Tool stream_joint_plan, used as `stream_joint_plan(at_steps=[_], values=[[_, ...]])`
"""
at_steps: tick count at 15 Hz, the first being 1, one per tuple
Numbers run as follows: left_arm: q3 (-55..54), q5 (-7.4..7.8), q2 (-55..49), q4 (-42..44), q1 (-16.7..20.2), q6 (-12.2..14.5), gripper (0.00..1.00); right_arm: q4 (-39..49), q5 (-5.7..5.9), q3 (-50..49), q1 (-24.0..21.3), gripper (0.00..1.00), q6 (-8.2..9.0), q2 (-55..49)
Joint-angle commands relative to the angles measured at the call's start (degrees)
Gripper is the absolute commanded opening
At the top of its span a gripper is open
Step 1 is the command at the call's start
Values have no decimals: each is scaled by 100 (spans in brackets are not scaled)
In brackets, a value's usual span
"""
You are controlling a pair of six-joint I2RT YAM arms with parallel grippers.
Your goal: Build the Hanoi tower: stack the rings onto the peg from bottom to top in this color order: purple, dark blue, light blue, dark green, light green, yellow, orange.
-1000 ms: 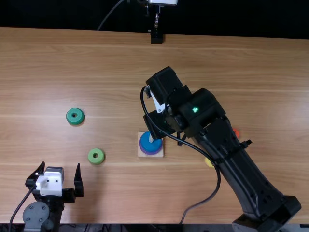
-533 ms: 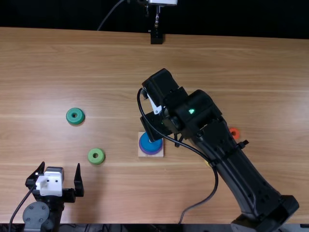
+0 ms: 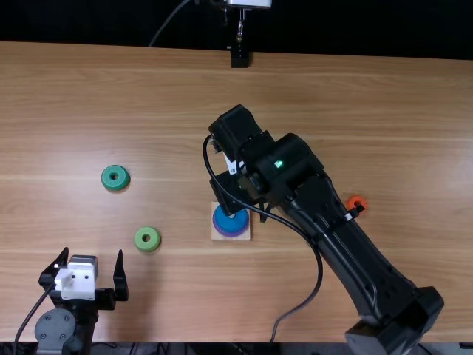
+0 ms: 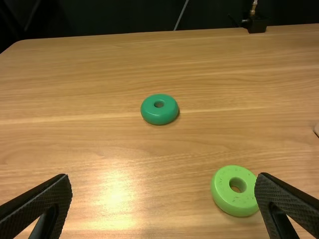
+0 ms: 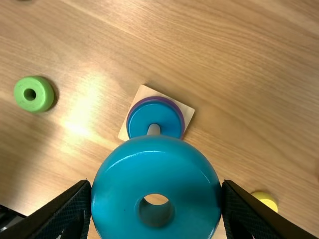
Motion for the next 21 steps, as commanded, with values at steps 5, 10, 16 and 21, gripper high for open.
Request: stream_joint_plan(at_steps=[5, 10, 16, 21], values=[[-637, -51, -62, -289, -13, -47, 100, 28, 8, 179, 131, 0, 35, 103], [-637, -51, -62, -289, -13, -47, 100, 28, 18, 126, 140, 0, 35, 261], [-637, -51, -62, -289, -13, -47, 100, 28, 18, 135, 148, 88, 46, 358], [-637, -51, -62, -289, -13, -47, 100, 91, 29, 319, 140, 100, 46, 349]])
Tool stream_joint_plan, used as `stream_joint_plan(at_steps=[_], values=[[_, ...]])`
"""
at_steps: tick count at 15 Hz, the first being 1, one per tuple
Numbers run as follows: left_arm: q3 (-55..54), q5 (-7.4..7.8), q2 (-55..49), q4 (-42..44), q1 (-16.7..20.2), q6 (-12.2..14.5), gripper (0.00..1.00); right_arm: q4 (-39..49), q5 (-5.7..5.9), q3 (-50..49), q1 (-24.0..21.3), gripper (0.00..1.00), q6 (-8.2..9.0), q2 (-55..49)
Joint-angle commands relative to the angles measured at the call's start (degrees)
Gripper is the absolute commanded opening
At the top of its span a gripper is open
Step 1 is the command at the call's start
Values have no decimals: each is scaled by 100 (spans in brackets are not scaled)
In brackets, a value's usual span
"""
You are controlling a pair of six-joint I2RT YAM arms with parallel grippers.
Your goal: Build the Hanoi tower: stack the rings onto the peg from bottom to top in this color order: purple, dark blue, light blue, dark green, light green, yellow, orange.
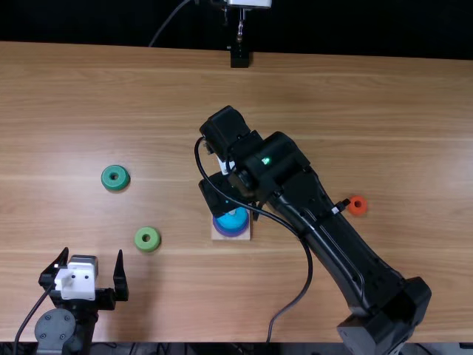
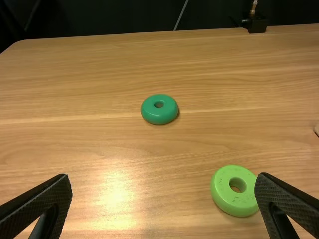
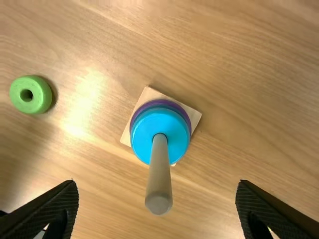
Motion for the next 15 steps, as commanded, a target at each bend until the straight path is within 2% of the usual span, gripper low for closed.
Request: stream_joint_plan(at_steps=[1, 4, 6, 7, 8, 12, 15], values=[[-637, -49, -62, -289, -11, -50, 100, 28, 31, 379, 70, 100, 33, 81], [-637, -49, -62, -289, -11, -50, 100, 196, 94, 801, -18, 100, 22, 81], [-637, -49, -62, -289, -11, -50, 100, 1135, 485, 520, -194, 100, 1, -130], [-637, -49, -62, -289, -11, -50, 100, 1683, 674, 36, -335, 100, -52, -526], [-637, -49, -62, -289, -11, -50, 100, 2306, 748, -473, -502, 100, -73, -965], [-637, -49, -62, -289, -11, -50, 100, 4900, 717, -3101, -1548, 100, -94, -2530], [-637, -49, -62, -289, -11, -50, 100, 5765, 696, -4754, -2303, 100, -83, -3602]])
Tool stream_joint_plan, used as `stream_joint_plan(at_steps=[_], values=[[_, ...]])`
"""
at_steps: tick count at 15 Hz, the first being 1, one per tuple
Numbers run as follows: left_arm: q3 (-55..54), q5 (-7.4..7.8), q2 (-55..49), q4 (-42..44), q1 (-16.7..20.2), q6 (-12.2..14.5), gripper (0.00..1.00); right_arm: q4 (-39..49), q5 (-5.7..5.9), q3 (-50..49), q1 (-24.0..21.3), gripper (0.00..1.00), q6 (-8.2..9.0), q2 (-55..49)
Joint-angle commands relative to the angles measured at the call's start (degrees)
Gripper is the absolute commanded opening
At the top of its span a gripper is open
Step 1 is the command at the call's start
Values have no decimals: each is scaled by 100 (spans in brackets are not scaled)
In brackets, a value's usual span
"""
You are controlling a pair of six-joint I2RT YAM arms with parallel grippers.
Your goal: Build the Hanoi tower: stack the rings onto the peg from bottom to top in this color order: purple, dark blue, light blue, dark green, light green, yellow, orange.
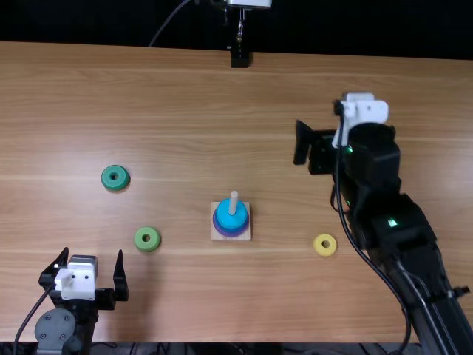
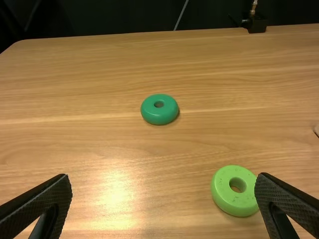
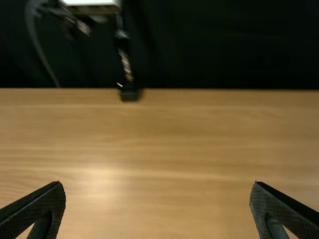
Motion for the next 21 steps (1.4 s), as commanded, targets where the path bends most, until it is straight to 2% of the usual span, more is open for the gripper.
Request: stream_joint_plan(at_steps=[1, 3, 5, 7, 8, 9, 10, 11, 12, 13, 16, 21], values=[[-637, -51, -62, -289, -11, -47, 100, 65, 73, -678, -256, 100, 56, -548], [-637, -51, -62, -289, -11, -47, 100, 551, 62, -1706, -564, 100, 46, -1322], [-637, -51, -62, -289, -11, -47, 100, 1510, 52, -2717, -766, 100, 25, -2201], [-637, -51, -62, -289, -11, -47, 100, 1911, 20, -3543, -1038, 100, 14, -3088], [-637, -51, -62, -289, -11, -47, 100, 1943, -117, -3859, -1056, 100, -7, -3510], [-637, -51, -62, -289, -11, -47, 100, 1943, -349, -4149, -1170, 100, -91, -3853], [-637, -51, -62, -289, -11, -47, 100, 1953, -655, -4439, -1372, 100, -281, -4213], [-637, -51, -62, -289, -11, -47, 100, 1953, -877, -4738, -1513, 100, -503, -4565], [-637, -51, -62, -289, -11, -47, 100, 1974, -1003, -5037, -1592, 100, -672, -4925], [-637, -51, -62, -289, -11, -47, 100, 1985, -1045, -5397, -1592, 100, -735, -5356], [-637, -51, -62, -289, -11, -47, 100, 1943, -1035, -6188, -1601, 100, -735, -6885], [-637, -51, -62, -289, -11, -47, 100, 1879, -1035, -6812, -1838, 100, -745, -7553]])
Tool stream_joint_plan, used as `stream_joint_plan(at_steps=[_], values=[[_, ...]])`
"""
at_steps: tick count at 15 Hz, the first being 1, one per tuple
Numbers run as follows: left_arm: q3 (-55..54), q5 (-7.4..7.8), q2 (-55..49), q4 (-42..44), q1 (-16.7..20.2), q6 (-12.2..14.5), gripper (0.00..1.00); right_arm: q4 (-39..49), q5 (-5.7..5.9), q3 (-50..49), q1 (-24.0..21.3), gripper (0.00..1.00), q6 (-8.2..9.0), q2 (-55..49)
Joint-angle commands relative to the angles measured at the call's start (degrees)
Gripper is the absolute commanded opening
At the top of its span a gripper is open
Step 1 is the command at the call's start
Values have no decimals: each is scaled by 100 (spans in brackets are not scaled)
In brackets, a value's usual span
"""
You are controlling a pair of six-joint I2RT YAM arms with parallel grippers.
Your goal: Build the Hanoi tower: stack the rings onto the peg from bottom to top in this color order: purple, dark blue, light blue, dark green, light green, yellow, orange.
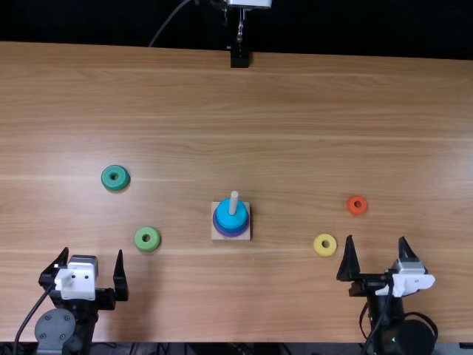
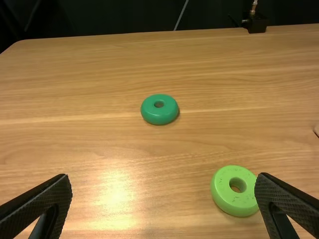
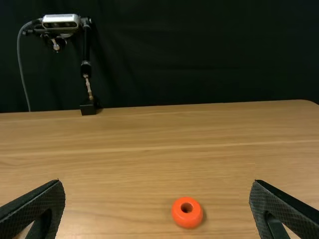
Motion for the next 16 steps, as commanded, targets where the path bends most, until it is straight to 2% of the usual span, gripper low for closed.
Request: stream_joint_plan(at_steps=[1, 3, 5, 12, 16], values=[[-637, -49, -62, -291, -11, -45, 100, 4, -58, -223, -46, 100, -59, -144], [-637, -49, -62, -291, -11, -45, 100, -70, -69, -285, -81, 100, -70, -355], [-637, -49, -62, -291, -11, -45, 100, -692, -79, -285, -99, 100, -70, -373], [-637, -49, -62, -291, -11, -45, 100, -1778, -79, -311, -108, 100, -49, -373], [-637, -49, -62, -291, -11, -45, 100, -1799, -69, -311, -108, 100, -49, -373]])
